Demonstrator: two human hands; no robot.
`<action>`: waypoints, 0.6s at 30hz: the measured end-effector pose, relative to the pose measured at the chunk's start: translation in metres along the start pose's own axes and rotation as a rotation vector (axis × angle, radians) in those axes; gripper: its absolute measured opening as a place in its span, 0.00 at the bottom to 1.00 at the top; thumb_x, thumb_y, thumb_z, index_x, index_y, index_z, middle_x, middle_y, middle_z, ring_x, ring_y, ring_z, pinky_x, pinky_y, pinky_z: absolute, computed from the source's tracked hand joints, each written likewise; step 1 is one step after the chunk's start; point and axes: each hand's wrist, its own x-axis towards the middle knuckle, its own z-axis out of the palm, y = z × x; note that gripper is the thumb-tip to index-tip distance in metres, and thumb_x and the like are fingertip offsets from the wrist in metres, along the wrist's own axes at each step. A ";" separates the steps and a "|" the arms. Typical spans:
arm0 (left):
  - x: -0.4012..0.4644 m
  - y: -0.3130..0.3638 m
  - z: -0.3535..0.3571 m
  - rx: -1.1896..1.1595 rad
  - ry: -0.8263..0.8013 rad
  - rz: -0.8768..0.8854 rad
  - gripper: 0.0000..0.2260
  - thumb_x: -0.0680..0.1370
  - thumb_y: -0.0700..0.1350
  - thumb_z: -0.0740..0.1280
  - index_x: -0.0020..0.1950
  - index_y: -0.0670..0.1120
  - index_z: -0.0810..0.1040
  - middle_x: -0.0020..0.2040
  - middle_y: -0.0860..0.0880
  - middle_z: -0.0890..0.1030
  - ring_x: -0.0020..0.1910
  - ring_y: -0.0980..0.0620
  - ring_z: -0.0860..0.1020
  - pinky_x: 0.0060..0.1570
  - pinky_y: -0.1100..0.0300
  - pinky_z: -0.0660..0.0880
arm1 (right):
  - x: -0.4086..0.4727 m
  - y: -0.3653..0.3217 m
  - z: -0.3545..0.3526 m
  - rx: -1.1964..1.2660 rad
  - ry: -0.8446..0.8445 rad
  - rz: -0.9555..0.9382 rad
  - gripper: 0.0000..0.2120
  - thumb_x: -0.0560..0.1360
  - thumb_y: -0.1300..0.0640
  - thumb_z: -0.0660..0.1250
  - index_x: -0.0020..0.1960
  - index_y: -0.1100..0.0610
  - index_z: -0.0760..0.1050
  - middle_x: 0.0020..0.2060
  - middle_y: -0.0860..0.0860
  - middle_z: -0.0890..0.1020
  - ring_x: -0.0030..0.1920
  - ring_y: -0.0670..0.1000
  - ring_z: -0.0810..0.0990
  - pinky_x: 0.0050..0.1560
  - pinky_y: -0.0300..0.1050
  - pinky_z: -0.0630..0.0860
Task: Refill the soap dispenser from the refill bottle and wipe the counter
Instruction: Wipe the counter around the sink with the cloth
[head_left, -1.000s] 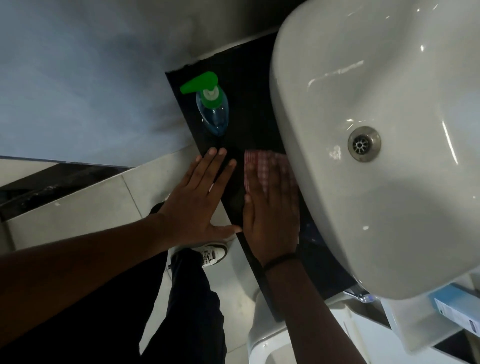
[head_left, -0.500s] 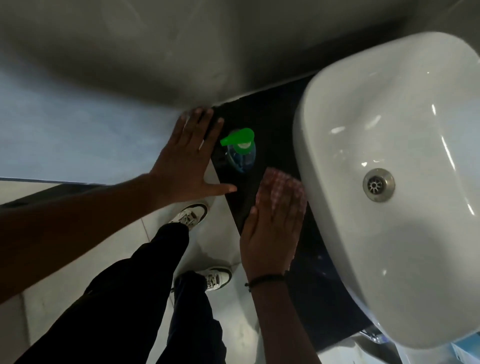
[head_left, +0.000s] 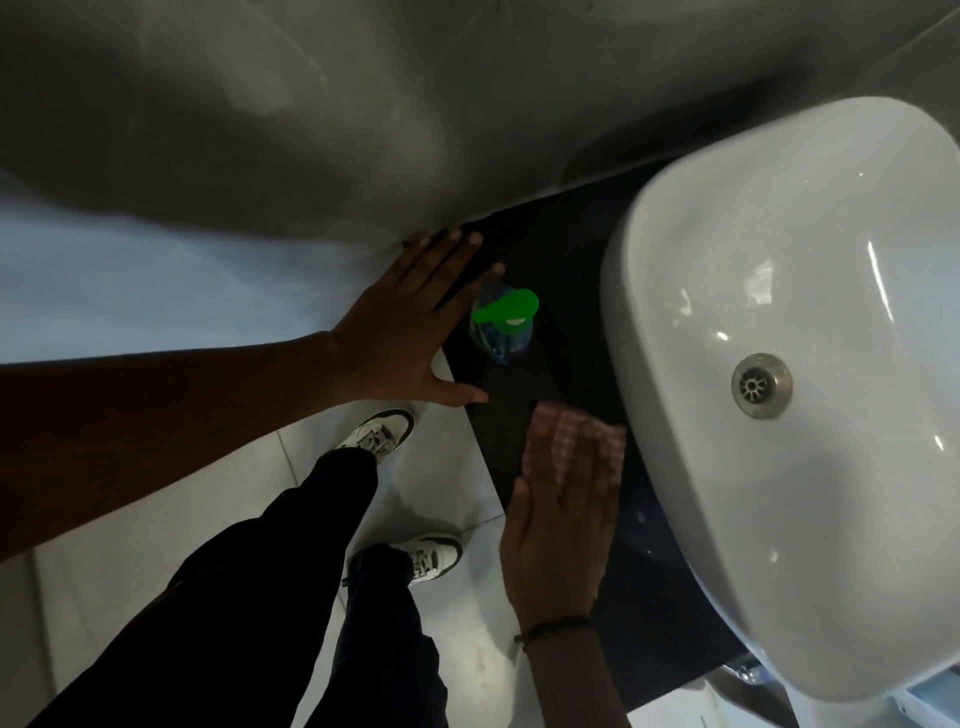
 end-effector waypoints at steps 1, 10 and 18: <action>0.000 -0.001 0.000 -0.002 0.006 0.000 0.59 0.72 0.84 0.59 0.89 0.45 0.52 0.87 0.34 0.53 0.87 0.34 0.51 0.86 0.38 0.48 | 0.002 -0.001 0.001 0.004 0.022 0.071 0.30 0.87 0.43 0.49 0.86 0.47 0.47 0.85 0.57 0.51 0.85 0.62 0.49 0.82 0.64 0.56; -0.002 -0.004 0.004 -0.013 0.018 -0.007 0.59 0.72 0.84 0.59 0.89 0.44 0.52 0.88 0.35 0.52 0.88 0.34 0.49 0.85 0.36 0.49 | 0.018 -0.024 0.003 -0.003 0.036 0.053 0.29 0.87 0.43 0.47 0.85 0.45 0.44 0.85 0.58 0.52 0.85 0.61 0.48 0.83 0.61 0.54; -0.002 -0.005 0.008 -0.014 0.008 -0.016 0.59 0.72 0.84 0.58 0.89 0.45 0.48 0.88 0.36 0.49 0.88 0.36 0.46 0.86 0.38 0.46 | 0.054 -0.045 0.014 0.021 0.125 0.225 0.29 0.87 0.42 0.45 0.85 0.46 0.40 0.84 0.60 0.54 0.85 0.61 0.49 0.84 0.59 0.49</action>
